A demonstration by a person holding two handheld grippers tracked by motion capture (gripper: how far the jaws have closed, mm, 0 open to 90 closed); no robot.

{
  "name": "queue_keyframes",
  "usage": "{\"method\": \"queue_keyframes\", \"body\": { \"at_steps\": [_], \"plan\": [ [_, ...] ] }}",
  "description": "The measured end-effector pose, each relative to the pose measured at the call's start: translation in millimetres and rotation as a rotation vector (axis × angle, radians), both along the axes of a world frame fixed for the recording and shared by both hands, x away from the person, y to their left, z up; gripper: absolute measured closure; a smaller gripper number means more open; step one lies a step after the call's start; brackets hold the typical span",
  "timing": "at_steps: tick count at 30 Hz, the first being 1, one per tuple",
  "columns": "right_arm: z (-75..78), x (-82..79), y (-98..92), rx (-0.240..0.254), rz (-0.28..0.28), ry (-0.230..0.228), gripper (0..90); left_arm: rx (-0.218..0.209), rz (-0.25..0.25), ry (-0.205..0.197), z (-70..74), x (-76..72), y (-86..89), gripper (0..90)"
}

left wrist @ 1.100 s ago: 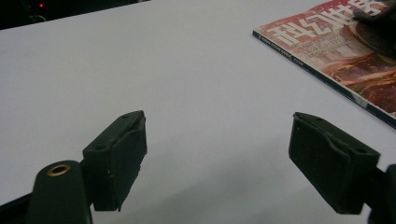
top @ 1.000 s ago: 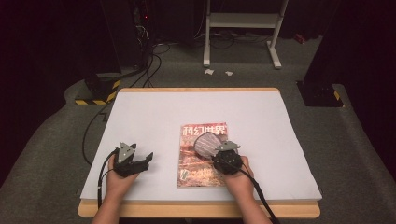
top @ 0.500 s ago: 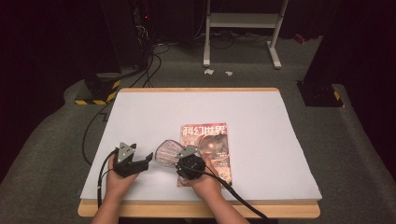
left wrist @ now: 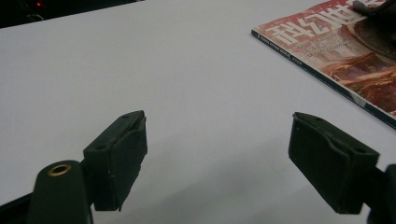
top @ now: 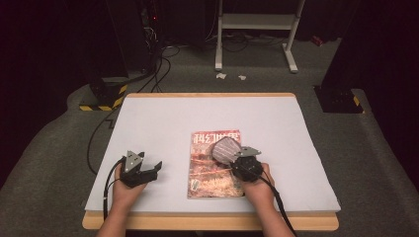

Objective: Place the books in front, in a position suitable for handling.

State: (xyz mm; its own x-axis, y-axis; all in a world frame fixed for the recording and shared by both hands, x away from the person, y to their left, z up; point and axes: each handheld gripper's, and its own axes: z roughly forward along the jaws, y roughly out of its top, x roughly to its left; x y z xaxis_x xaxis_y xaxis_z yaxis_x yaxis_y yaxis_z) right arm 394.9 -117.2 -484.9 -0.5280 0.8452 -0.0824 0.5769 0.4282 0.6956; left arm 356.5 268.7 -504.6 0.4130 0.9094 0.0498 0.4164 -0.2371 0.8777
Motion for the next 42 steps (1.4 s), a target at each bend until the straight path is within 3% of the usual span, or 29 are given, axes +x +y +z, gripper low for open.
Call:
{"method": "queue_keyframes", "body": {
  "at_steps": [6, 9, 15, 20, 23, 24, 28, 30, 33, 35, 37, 39, 40, 42],
  "plan": [
    [1.2, 12.1, -6.0, -0.019, -0.039, 0.003, 65.0, -0.002, 0.001, 0.000, -0.1, -0.1, -0.3, 19.7],
    [4.1, 24.9, 7.2, -0.061, -0.037, -0.001, 65.0, -0.003, 0.001, 0.001, -0.1, -0.1, -0.1, 19.8],
    [5.7, 36.8, 30.0, -0.084, -0.018, 0.009, 65.1, -0.005, -0.002, 0.002, -0.1, 0.0, 0.2, 19.8],
    [2.6, 36.2, 71.0, -0.082, 0.057, 0.009, 65.1, -0.005, -0.005, 0.002, -0.1, 0.0, 0.2, 19.8],
    [1.1, 29.9, 103.5, -0.074, 0.130, 0.007, 65.1, -0.009, -0.004, 0.006, -0.1, 0.2, 0.4, 19.9],
    [1.1, 24.2, 123.1, -0.062, 0.185, 0.012, 65.0, -0.010, -0.004, 0.006, 0.0, 0.2, 0.9, 19.9],
    [0.1, 17.7, 138.6, -0.067, 0.227, 0.000, 64.9, -0.010, -0.006, 0.004, 0.1, 0.1, 1.1, 19.9],
    [-0.2, 20.1, 135.3, -0.049, 0.227, 0.007, 64.9, -0.011, -0.008, 0.004, 0.1, 0.0, 1.1, 19.9],
    [-0.4, 25.2, 121.4, -0.061, 0.190, 0.000, 64.9, -0.011, -0.008, 0.002, 0.1, -0.2, 1.0, 19.9],
    [-0.3, 32.1, 94.1, -0.061, 0.128, -0.002, 64.9, -0.011, -0.007, 0.002, 0.0, -0.2, 0.9, 19.9],
    [-0.2, 33.0, 89.2, -0.058, 0.115, 0.000, 64.9, -0.010, -0.007, 0.001, 0.0, -0.2, 0.8, 19.9],
    [-0.2, 37.1, 64.3, -0.053, 0.058, -0.004, 64.9, -0.008, -0.006, 0.000, 0.0, -0.4, 0.5, 19.9],
    [-0.3, 39.5, 41.5, -0.036, 0.007, -0.004, 65.0, -0.006, -0.006, -0.001, 0.0, -0.4, 0.2, 20.0],
    [0.0, 39.7, 33.8, -0.032, -0.014, -0.002, 65.0, -0.006, -0.006, -0.001, 0.0, -0.5, 0.0, 20.1]
  ]
}}
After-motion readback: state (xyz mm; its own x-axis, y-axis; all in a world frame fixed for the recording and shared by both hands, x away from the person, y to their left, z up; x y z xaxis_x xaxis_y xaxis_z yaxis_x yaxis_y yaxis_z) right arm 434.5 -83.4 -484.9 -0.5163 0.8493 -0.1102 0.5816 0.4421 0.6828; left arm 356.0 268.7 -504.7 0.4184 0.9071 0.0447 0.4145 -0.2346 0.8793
